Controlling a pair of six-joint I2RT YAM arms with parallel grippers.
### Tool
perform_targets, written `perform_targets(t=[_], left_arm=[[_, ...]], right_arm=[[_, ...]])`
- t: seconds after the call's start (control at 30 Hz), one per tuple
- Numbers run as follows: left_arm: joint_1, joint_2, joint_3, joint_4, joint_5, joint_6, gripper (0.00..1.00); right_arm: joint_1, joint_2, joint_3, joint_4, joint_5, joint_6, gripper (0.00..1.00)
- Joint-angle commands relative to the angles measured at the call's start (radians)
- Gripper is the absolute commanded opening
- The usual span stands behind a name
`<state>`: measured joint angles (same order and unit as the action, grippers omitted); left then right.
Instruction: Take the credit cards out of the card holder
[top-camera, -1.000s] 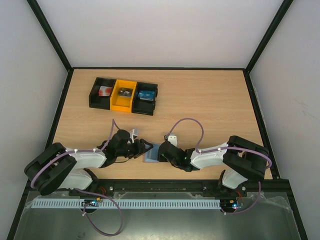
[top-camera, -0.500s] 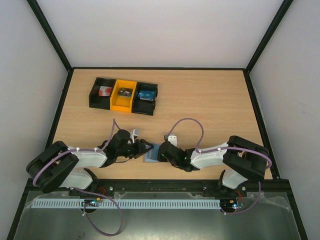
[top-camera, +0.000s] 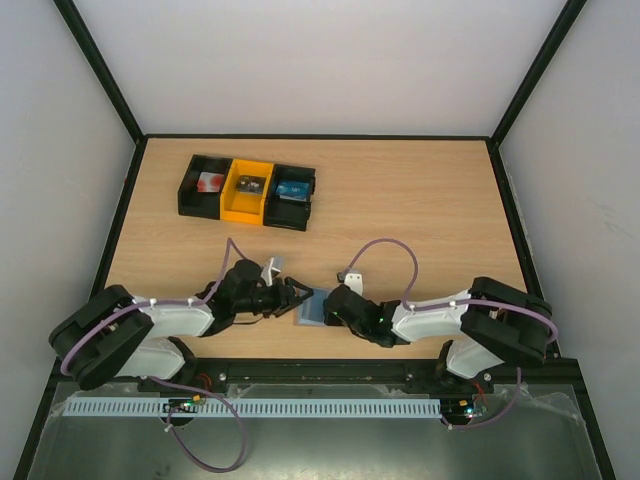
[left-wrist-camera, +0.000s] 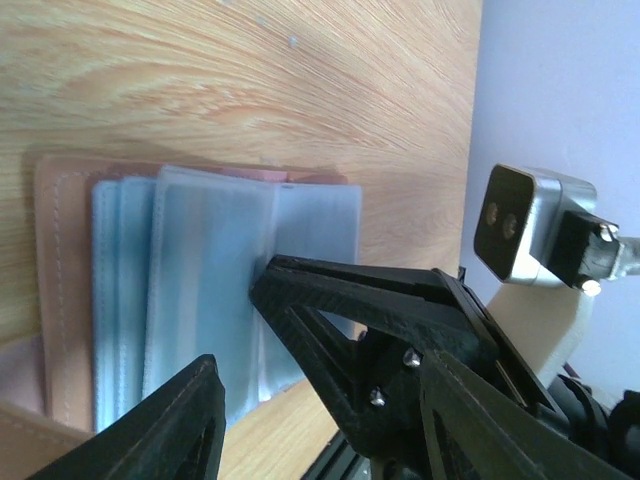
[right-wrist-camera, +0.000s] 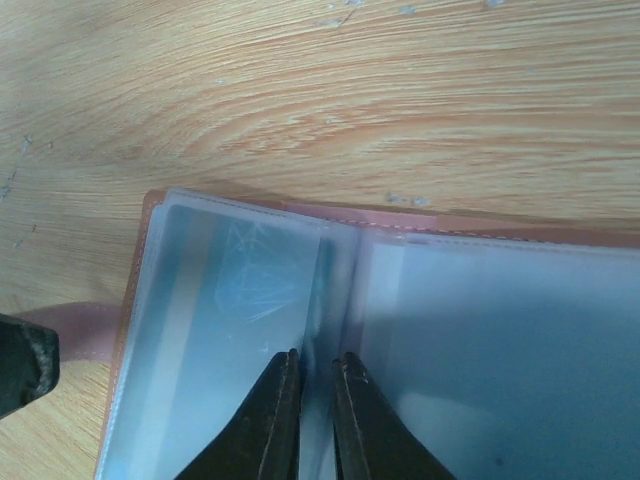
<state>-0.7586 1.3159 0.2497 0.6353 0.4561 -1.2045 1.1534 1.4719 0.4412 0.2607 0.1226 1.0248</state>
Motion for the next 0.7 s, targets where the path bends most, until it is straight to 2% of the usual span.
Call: perform_targets(t=[0.0, 0.2, 0.4, 0.67], left_arm=[[-0.031, 0.024, 0.032, 0.083, 0.021, -0.030, 0.55], [-0.065, 0.062, 0.058, 0.126, 0.010, -0.047, 0.54], [-0.040, 0.016, 0.082, -0.067, -0.072, 0.041, 0.57], [-0.011, 0.026, 0.058, -0.094, -0.085, 0.061, 0.57]], right_arm=[[0.002, -0.042, -0.033, -0.062, 0.053, 0.011, 0.12], [0.003, -0.083, -0.054, -0.063, 0.068, 0.010, 0.13], [0.002, -0.060, -0.056, -0.029, 0.027, -0.002, 0.12], [0.002, -0.083, -0.046, -0.021, 0.029, 0.001, 0.15]])
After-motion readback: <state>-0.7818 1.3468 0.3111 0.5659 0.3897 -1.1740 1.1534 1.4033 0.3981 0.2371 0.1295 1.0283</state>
